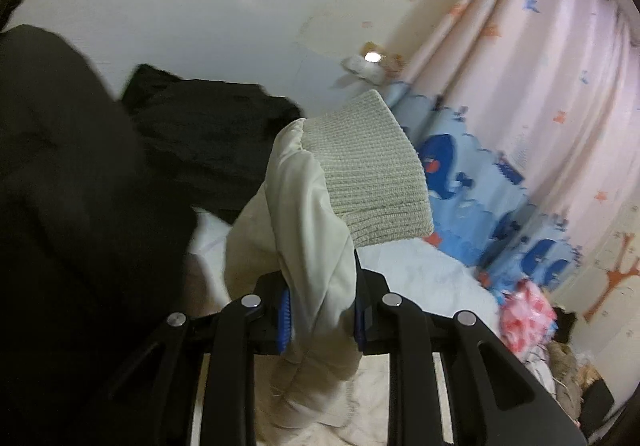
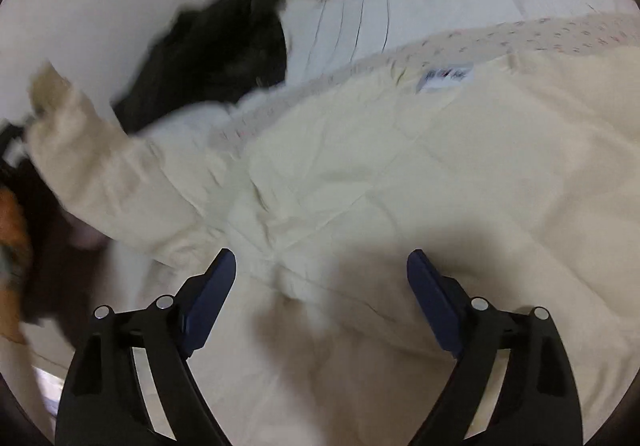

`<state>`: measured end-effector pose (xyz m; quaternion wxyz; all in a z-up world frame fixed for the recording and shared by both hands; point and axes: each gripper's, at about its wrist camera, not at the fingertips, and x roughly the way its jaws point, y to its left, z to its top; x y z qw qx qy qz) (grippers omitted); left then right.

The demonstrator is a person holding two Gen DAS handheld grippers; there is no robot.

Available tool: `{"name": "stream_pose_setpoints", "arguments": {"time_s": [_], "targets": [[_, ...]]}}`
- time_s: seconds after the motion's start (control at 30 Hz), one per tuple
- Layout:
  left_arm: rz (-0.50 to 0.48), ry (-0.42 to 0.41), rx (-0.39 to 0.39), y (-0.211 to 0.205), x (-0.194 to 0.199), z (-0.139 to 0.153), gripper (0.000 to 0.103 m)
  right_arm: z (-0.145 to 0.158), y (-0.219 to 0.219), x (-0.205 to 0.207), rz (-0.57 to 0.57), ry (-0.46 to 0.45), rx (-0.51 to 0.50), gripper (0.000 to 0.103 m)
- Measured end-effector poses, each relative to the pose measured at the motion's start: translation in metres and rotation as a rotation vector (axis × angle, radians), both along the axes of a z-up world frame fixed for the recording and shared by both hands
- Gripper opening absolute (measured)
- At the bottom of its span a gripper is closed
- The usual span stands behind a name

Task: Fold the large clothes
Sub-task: 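Grasp the other knit cuff with the left tool and lift it, then carry the cuff across the jacket with the left tool and release it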

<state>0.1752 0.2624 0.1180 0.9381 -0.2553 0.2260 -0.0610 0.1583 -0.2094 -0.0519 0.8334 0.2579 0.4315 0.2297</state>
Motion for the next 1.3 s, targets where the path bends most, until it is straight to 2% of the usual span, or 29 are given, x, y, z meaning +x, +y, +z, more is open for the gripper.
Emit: {"name": "stream_pose_setpoints", "arguments": {"time_s": [0.17,0.23,0.37,0.43,0.53,0.67,0.83,1.03,1.13,1.2,1.3], "targets": [[-0.163,-0.101,-0.036,-0.062,-0.003,0.016,0.024,0.025,-0.061,-0.020,-0.071,-0.077,0.271,0.085],[-0.228,-0.128,-0.040,-0.093,-0.004,0.022,0.024,0.024,-0.078,-0.018,-0.097,-0.073,0.349,0.085],[-0.355,-0.148,-0.050,-0.159,-0.004,0.021,0.024,0.013,-0.123,-0.024,-0.162,-0.046,0.591,0.085],[-0.420,-0.138,-0.043,-0.195,-0.002,0.012,0.024,0.011,-0.144,-0.027,-0.197,-0.043,0.656,0.086],[-0.498,-0.107,-0.019,-0.243,0.001,-0.011,0.024,0.014,-0.169,-0.030,-0.242,-0.060,0.679,0.091],[-0.586,-0.045,-0.003,-0.296,0.003,-0.052,0.024,0.004,-0.197,-0.032,-0.269,-0.056,0.803,0.096],[-0.665,0.029,0.023,-0.345,0.000,-0.104,0.024,-0.012,-0.207,-0.025,-0.266,-0.020,0.878,0.096],[-0.706,0.077,0.064,-0.366,-0.008,-0.143,0.024,-0.016,-0.203,-0.019,-0.239,-0.029,0.905,0.096],[-0.726,0.096,0.091,-0.376,-0.011,-0.158,0.024,-0.017,-0.201,-0.017,-0.238,-0.027,0.898,0.096],[-0.744,0.119,0.141,-0.385,-0.014,-0.168,0.024,-0.017,-0.198,-0.016,-0.236,-0.017,0.878,0.096],[-0.770,0.149,0.202,-0.393,-0.018,-0.179,0.025,-0.020,-0.192,-0.012,-0.238,0.018,0.808,0.096]]}}
